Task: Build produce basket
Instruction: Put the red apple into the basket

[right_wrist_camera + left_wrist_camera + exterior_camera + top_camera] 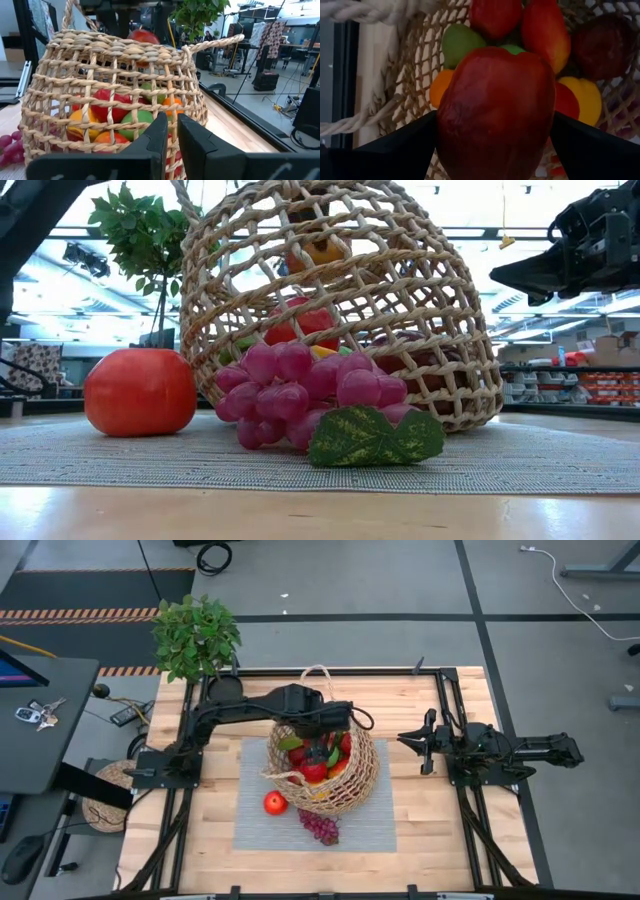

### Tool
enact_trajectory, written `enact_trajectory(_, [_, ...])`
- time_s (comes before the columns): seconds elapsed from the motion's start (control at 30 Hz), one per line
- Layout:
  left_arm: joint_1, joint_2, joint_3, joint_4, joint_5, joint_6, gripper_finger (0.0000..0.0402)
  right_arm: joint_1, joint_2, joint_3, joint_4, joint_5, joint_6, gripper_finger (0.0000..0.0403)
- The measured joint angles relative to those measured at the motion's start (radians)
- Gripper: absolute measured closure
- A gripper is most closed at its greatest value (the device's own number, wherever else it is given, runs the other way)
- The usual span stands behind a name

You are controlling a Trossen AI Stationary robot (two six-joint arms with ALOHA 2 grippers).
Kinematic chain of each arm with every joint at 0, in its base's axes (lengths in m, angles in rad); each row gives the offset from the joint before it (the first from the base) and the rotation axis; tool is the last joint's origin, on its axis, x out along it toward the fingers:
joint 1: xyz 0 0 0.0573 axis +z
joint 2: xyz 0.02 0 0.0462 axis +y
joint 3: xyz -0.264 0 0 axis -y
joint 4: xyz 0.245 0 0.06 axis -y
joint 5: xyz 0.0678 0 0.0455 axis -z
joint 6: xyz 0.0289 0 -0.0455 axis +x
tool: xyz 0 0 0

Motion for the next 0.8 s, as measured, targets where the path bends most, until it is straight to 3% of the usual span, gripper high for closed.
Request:
enact_trajectory(0.67, [0.017,0.091,-0.001,0.027,0.027,0.053,0.0049,0.0,0.001,0.0,0.0,-0.001,0.0,0.0353])
enact_trajectory(0.8, [0.017,0.096,-0.001,0.039,-0.01,0.052,0.0049,0.0,0.004,0.0,0.009,-0.001,0.0,0.0353])
